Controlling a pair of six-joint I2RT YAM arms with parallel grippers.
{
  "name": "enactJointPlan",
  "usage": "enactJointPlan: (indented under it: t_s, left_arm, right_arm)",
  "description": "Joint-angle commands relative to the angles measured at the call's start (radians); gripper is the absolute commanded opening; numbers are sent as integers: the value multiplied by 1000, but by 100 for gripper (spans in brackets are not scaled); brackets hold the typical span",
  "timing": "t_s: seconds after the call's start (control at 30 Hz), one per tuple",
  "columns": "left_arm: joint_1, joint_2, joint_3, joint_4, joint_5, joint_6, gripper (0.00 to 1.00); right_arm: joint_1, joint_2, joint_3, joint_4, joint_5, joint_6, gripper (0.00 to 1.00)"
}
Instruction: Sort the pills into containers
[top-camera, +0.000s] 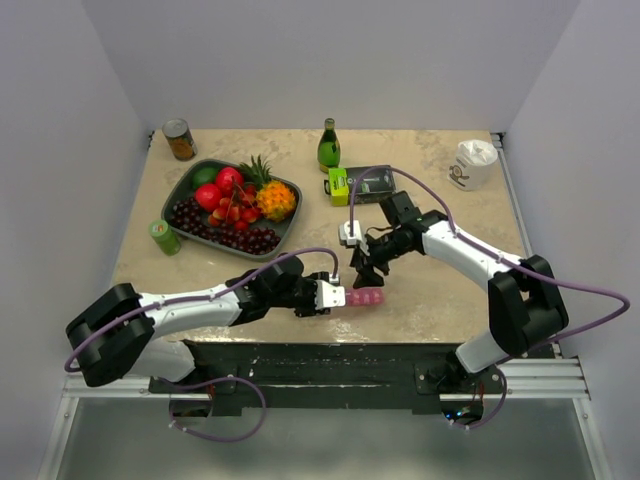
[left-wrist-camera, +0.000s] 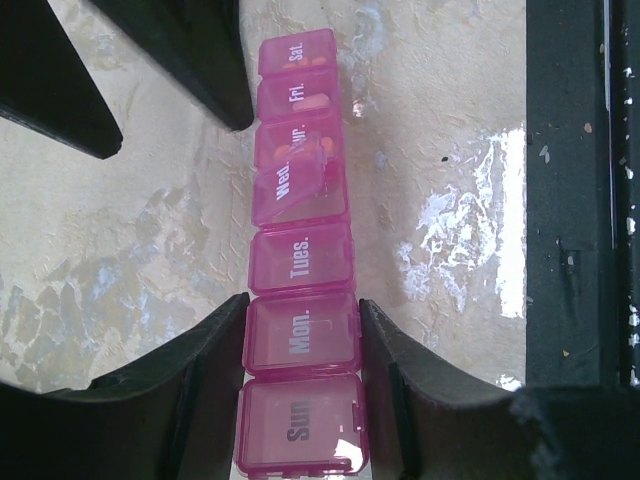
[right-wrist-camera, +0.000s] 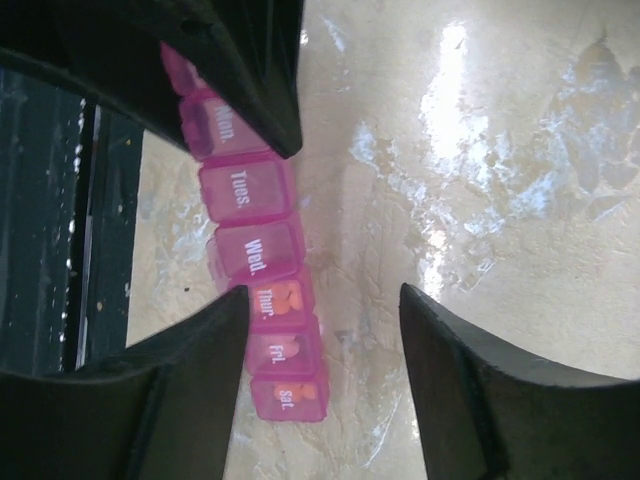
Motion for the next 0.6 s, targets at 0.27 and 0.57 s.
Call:
enactJointPlan:
  t_s: [0.27,0.57]
  left_arm:
    - [-1,28,19,13,16,-23,0]
    - [-1,22,17,32,28,-35,0]
  right_arm:
    - [31,-50,-55,-68,-33,-171,86]
    - [89,-32,-92,148,61,39,84]
